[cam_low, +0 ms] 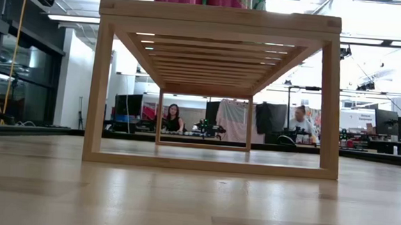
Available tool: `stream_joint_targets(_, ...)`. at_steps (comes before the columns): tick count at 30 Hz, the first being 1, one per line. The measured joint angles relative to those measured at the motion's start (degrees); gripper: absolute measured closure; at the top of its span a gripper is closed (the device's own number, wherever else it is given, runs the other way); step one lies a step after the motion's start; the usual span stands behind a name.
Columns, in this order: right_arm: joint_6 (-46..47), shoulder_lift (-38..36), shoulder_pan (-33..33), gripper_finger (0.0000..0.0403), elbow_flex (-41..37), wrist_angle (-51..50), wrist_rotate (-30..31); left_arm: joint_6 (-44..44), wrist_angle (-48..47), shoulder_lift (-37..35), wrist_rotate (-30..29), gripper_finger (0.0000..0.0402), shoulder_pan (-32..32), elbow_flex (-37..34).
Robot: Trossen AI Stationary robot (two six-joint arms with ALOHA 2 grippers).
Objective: Place canned beverage on shelf
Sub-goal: Align the peach vibe celsius soda can with the other peach vibe celsius soda can on the shelf, then return to home position
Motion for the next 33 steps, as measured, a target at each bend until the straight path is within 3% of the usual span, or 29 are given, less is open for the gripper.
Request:
stream_joint_targets(16,-2.88,-3.48,1.41,0.0139,0.22,-1.05,-0.07,0.04,0.0,0.0,-0.42,0.0066,0.0,0.02)
stream_joint_targets(25,-1.44,-6.57,6.52,0.0139,-0.83,-3.65,4.66,-1.09,0.01,0.46,-0.42,0.0066,0.02,0.02)
stream_joint_targets(33,-0.97,-11.0,10.11,0.0139,-10.25,-3.65,9.06,-1.34,-0.11,1.25,-1.05,0.0066,0.02,0.02)
